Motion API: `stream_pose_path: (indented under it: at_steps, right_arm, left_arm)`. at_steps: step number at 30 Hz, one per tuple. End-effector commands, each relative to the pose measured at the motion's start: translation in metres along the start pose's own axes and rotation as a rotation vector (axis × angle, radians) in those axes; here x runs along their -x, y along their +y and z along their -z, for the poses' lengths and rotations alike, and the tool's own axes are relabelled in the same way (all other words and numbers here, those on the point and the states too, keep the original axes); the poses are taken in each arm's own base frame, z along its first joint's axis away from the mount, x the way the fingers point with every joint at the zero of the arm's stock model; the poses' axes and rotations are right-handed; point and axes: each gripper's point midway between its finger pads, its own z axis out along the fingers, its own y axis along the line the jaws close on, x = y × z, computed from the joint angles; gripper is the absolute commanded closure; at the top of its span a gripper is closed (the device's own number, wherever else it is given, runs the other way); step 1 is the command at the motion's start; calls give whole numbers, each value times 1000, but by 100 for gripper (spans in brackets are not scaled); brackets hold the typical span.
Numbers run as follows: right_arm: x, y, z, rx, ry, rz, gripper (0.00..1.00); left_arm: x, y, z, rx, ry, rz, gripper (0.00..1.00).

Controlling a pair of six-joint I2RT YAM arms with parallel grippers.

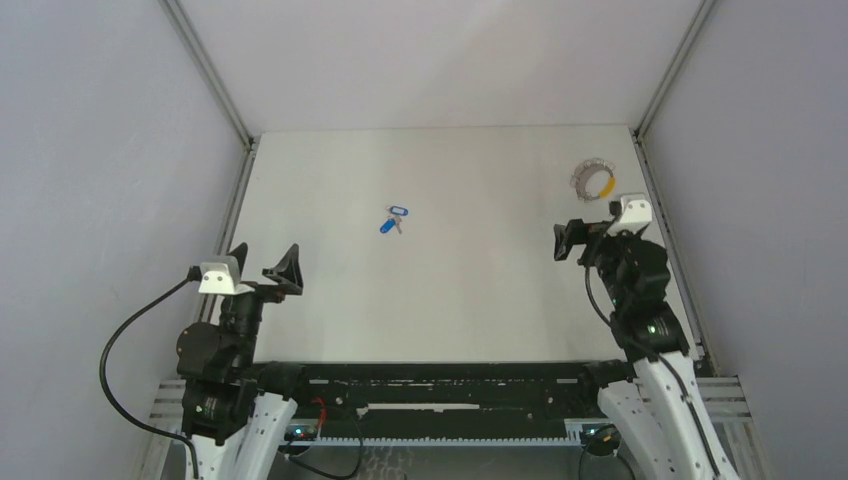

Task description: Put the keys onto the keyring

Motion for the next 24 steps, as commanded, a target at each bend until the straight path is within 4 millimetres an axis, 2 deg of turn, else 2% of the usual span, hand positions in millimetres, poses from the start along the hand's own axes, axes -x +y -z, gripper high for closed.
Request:
stream_pose_path:
  at_steps: [1, 3, 10, 12, 17, 20, 24]
  right_arm:
    - [-13, -1, -39, 15, 89, -87, 1]
    - [-26, -15, -58, -16, 135, -171, 3]
    - [-45, -62, -116, -110, 163, -299, 8]
    - [-48, -80, -130, -134, 166, -355, 9]
    - [-71, -135, -169, -255, 247, -468, 17]
    - [-77, -150, -198, -256, 297, -453, 23]
    - [-85, -159, -234, -215, 357, -434, 27]
  left_arm:
    - [-6, -7, -3, -38, 9, -10, 0]
    - [-6, -8, -3, -43, 11, -10, 0]
    - [-8, -10, -4, -56, 20, -14, 0]
    - [-9, -11, -5, -60, 26, -16, 0]
    - [-10, -15, -7, -83, 33, -23, 0]
    - [-12, -15, -9, -85, 42, -25, 0]
    - [-16, -16, -11, -90, 57, -28, 0]
